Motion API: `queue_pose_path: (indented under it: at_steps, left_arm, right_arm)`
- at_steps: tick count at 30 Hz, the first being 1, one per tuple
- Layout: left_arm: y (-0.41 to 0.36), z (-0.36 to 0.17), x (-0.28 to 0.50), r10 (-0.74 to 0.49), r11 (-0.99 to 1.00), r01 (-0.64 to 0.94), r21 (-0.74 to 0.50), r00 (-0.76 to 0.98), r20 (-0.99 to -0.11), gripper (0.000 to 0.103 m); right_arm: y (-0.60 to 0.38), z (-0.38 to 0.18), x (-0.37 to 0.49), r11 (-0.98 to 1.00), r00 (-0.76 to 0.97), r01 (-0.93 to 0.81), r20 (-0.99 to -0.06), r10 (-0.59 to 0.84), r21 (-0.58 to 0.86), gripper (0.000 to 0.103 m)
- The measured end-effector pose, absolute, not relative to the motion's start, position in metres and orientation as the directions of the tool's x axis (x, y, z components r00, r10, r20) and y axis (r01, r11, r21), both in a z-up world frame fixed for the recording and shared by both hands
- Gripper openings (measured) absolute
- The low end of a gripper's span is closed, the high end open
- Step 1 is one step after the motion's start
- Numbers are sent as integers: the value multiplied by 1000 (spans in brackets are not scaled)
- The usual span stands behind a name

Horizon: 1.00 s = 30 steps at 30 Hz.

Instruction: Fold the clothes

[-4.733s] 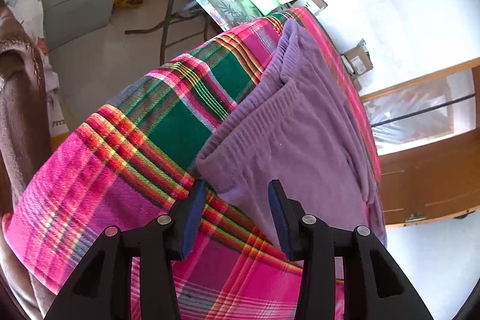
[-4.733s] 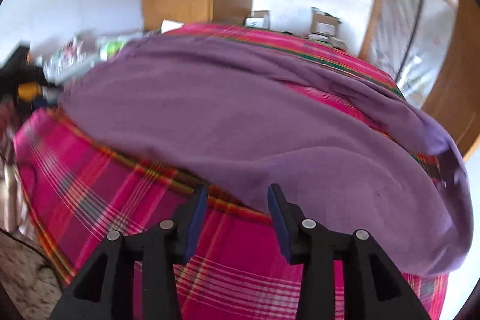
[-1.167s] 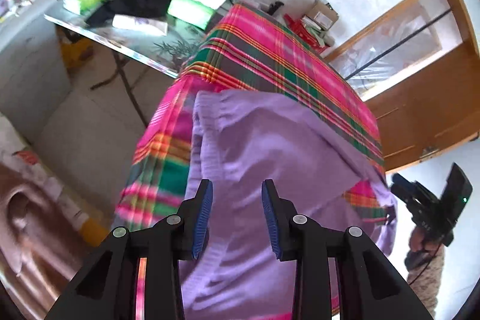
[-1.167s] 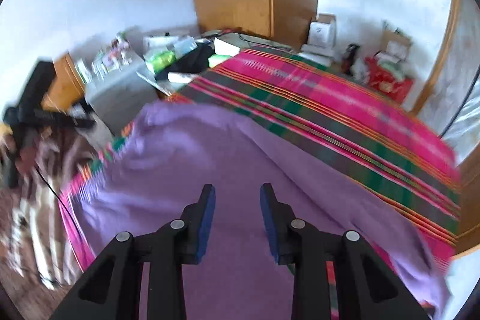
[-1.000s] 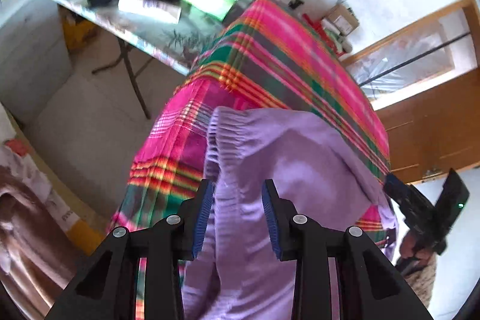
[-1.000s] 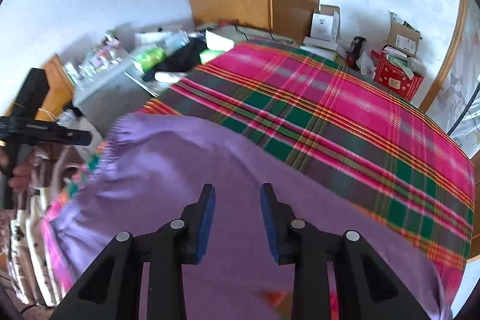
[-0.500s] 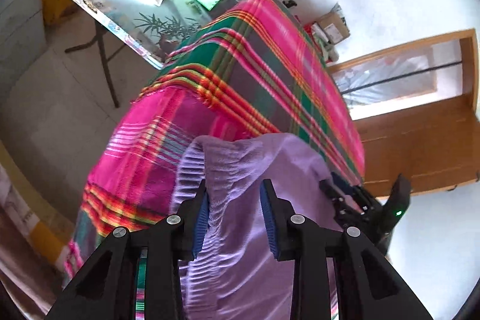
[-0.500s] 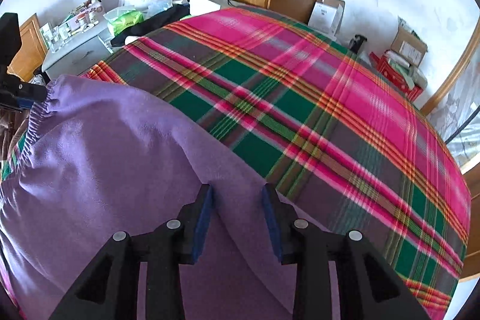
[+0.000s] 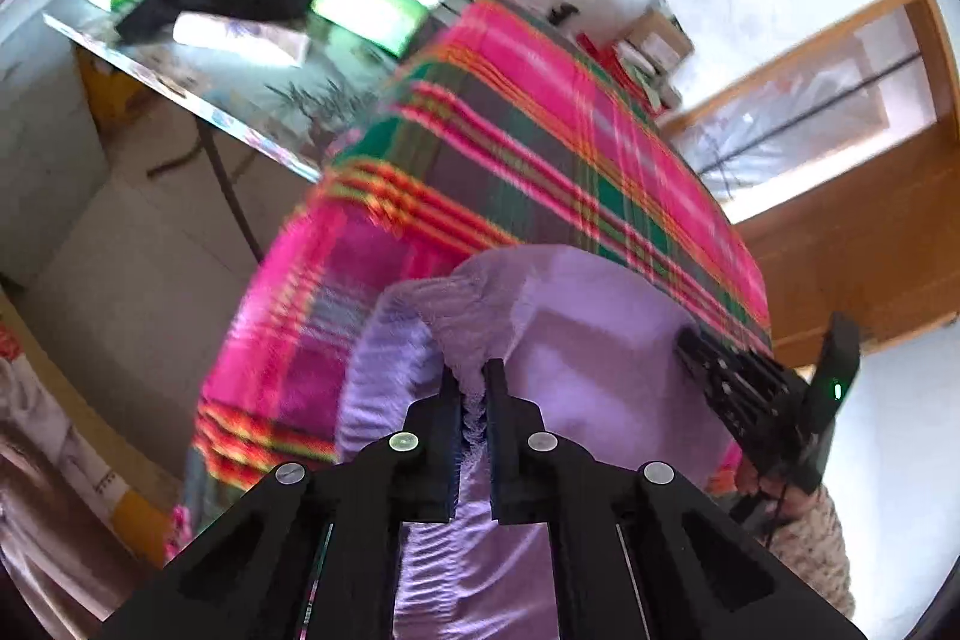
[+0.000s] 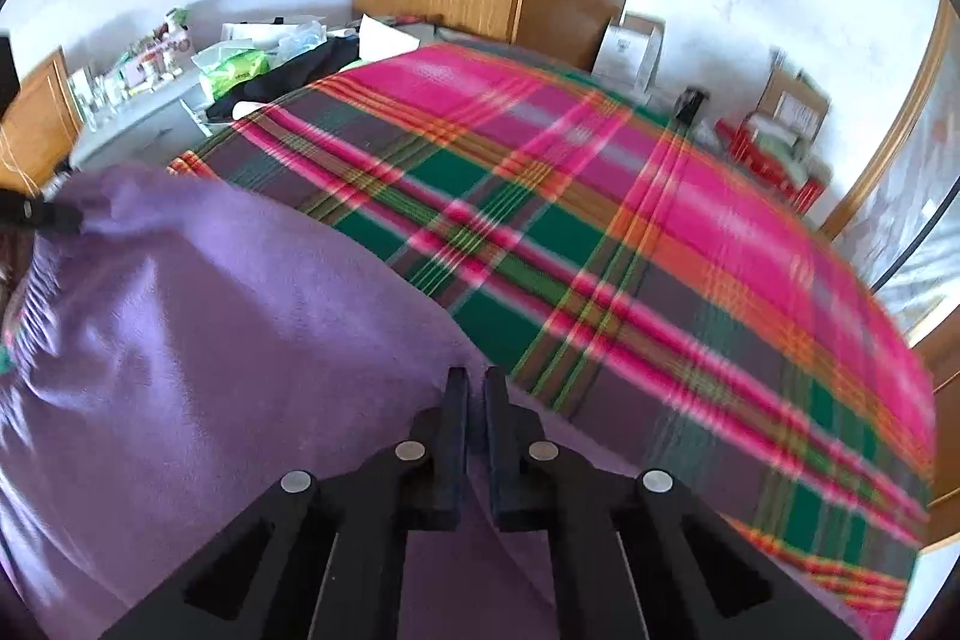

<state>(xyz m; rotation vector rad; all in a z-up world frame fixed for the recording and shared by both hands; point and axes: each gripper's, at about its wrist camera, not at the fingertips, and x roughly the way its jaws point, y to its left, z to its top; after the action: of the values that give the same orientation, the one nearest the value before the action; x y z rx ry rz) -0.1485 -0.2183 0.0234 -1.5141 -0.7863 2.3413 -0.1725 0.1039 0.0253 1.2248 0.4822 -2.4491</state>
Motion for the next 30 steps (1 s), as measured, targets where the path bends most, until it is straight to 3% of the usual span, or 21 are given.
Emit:
queue_pose_path:
  at_steps: [18, 27, 30]
  left_arm:
    - [-250, -3, -174, 398, -825, 208, -525, -444, -802, 6]
    - [-247, -5, -172, 384, -838, 212, -502, -425, -820, 8]
    - [-249, -2, -166, 387, -838, 213, -503, -418, -822, 15]
  right_arm:
    - [46, 26, -215, -828, -672, 437, -739, -40, -352, 5]
    - [38, 6, -217, -804, -637, 449, -771, 16, -389, 8]
    - [47, 21, -209, -835, -627, 439, -779, -21, -331, 8]
